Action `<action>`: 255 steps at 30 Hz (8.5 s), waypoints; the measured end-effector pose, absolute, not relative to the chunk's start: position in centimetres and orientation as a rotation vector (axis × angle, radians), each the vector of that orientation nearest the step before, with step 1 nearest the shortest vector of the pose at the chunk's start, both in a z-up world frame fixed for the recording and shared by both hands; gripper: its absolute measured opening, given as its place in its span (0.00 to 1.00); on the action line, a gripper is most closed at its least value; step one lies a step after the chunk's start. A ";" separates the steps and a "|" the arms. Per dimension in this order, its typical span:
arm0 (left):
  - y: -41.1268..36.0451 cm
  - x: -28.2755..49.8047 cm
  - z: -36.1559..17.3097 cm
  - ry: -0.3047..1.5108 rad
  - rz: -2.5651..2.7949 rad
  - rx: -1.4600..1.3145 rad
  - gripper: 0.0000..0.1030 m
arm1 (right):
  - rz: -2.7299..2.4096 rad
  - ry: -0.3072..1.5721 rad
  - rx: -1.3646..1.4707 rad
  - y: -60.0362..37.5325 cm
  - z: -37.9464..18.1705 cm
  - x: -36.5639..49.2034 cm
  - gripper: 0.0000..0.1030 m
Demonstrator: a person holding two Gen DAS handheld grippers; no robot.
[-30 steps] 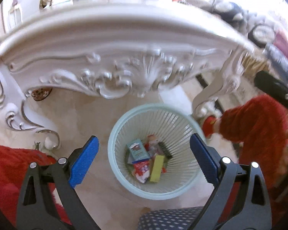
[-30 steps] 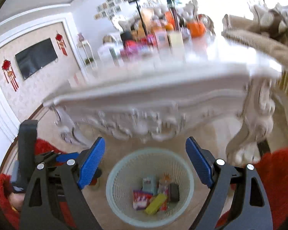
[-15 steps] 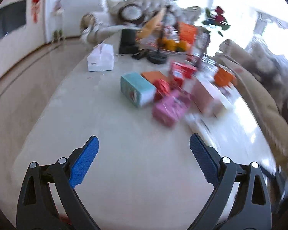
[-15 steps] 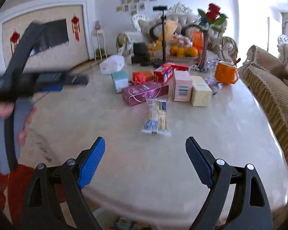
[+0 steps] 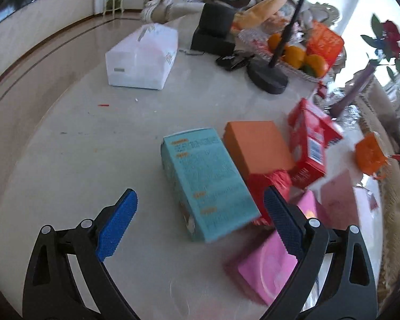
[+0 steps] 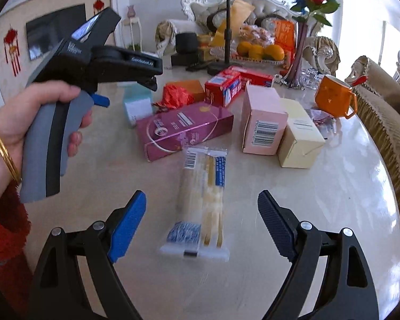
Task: Collect trash
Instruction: 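Grasp the light blue box with the left tool while the right grasps the wrapped bread stick, then carry blue box and bread stick over the wastebasket and open both tools, then move both open tools back toward the items on the table, then grasp the pink Bio essence box with the left tool while the right grasps the cream cleansing oil box, then carry pink box and cleansing oil box over the wastebasket and open both tools, then move both open tools back toward the items on the table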
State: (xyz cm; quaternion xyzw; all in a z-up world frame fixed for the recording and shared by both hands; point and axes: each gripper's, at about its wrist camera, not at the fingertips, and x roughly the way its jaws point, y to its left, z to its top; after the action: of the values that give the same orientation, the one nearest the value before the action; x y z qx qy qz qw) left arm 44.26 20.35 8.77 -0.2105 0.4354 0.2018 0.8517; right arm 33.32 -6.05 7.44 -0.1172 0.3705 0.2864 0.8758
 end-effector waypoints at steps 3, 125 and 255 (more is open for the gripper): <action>20.7 45.2 8.0 0.937 0.452 -0.411 0.90 | 0.604 0.829 -0.255 -5.2 6.8 34.3 0.79; 10.5 39.8 7.8 0.911 -0.222 0.067 0.91 | 0.446 0.714 -0.220 -15.5 9.2 41.2 0.90; 9.2 26.2 13.1 0.734 0.039 -0.165 0.89 | 0.452 0.503 0.038 -17.2 13.6 24.3 0.86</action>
State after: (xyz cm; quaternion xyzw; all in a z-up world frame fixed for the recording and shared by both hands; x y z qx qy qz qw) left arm 26.18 9.19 13.08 -0.0804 0.3585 0.0190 0.9298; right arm 24.31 -17.15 13.56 0.0187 0.2467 0.2219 0.9432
